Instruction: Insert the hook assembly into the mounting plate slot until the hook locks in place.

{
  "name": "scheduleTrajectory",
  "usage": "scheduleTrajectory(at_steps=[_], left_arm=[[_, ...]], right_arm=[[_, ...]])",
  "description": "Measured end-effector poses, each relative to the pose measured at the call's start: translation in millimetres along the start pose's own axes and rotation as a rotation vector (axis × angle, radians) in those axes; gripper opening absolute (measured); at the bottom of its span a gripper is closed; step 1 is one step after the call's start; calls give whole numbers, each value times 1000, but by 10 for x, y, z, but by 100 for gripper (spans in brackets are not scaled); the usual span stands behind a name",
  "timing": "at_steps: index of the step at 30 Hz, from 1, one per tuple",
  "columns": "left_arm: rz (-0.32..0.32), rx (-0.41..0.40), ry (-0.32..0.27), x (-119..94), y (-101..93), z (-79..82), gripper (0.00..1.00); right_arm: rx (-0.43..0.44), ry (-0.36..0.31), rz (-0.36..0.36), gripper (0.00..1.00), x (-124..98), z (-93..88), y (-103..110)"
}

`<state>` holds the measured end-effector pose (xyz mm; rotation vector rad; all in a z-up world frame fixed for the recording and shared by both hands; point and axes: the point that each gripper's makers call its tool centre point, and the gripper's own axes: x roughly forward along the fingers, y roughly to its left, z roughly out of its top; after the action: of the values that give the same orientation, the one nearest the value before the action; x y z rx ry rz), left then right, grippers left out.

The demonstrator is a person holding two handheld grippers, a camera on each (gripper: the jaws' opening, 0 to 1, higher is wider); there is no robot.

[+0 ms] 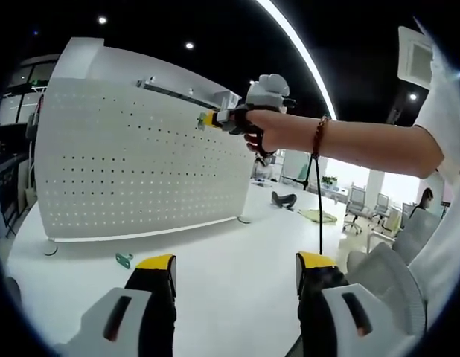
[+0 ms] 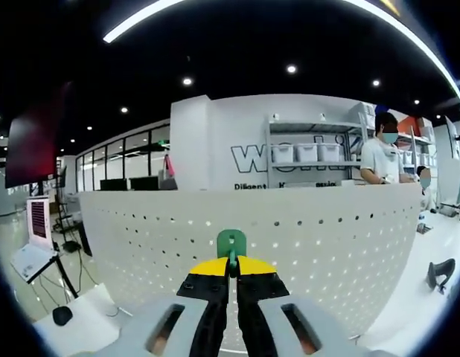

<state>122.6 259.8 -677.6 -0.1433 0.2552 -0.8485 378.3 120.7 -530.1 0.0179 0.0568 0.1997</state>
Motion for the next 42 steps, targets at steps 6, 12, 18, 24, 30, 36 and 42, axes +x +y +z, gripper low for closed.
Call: scheduleTrajectory(at_steps=[6, 12, 18, 24, 30, 36, 42], left_arm=[[1, 4, 0, 9, 21, 12, 67], [6, 9, -4, 16, 59, 34, 68], [5, 23, -8, 17, 54, 50, 70], [9, 14, 5, 11, 74, -5, 69], [13, 15, -1, -4, 88, 18, 70], [22, 14, 0, -17, 119, -3, 69], [23, 11, -7, -19, 126, 9, 69]], right_arm=[[-17, -2, -11, 1, 61, 41, -64], [-26, -3, -18, 1, 119, 67, -116], [-27, -2, -29, 1, 188, 90, -168], [-22, 0, -34, 1, 238, 95, -208], [-17, 7, -41, 1, 289, 70, -257], [-6, 15, -40, 1, 331, 58, -263], [1, 23, -42, 1, 341, 21, -254]])
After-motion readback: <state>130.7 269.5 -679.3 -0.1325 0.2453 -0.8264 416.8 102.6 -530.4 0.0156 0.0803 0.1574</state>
